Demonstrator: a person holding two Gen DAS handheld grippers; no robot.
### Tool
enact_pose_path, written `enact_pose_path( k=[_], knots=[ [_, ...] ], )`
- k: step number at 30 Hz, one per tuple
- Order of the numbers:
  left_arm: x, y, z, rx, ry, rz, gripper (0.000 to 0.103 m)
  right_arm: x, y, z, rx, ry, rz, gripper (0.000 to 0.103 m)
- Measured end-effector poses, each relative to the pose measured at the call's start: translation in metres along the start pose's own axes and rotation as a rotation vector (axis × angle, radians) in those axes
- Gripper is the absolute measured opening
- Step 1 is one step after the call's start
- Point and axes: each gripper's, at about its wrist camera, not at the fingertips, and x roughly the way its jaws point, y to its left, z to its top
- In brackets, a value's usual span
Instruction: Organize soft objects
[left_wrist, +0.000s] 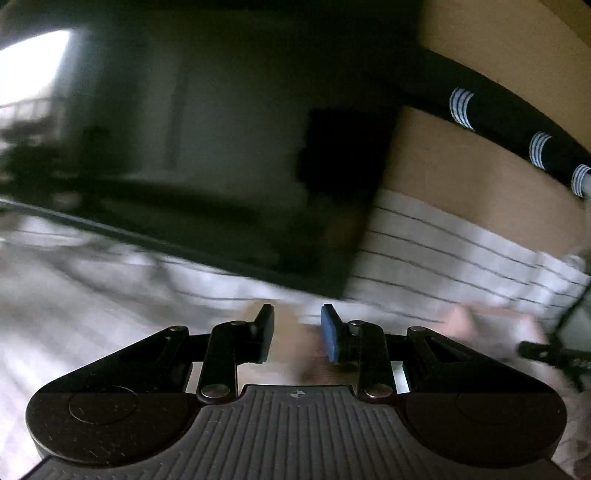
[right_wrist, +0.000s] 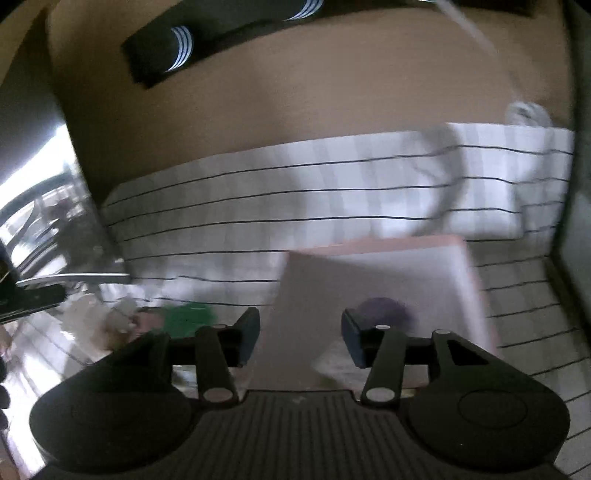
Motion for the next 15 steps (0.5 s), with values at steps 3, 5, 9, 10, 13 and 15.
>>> enact_pose_path(
  k=[3, 5, 9, 10, 13, 15],
  knots=[
    [-0.011, 0.048, -0.001, -0.010, 0.055, 0.079, 0.031, 0.010, 0.049, -0.003, -0.026, 0.011, 0.043, 0.050],
    [-0.010, 0.066, -0.009, -0.004, 0.101, 0.080, 0.031, 0.019, 0.079, -0.007, -0.052, 0.028, 0.064, 0.050],
    [0.008, 0.069, -0.037, -0.004, 0.191, -0.071, 0.031, 0.031, 0.126, -0.027, -0.145, 0.081, 0.079, 0.050],
    [0.016, 0.063, -0.045, -0.006, 0.208, -0.107, 0.031, 0.031, 0.135, -0.034, -0.175, 0.091, 0.081, 0.050],
    [0.035, 0.051, -0.062, -0.010, 0.220, -0.153, 0.031, 0.025, 0.153, -0.058, -0.300, 0.104, 0.075, 0.051],
    [0.050, 0.045, -0.067, -0.019, 0.227, -0.150, 0.031, 0.019, 0.159, -0.073, -0.380, 0.111, 0.054, 0.051]
  ],
)
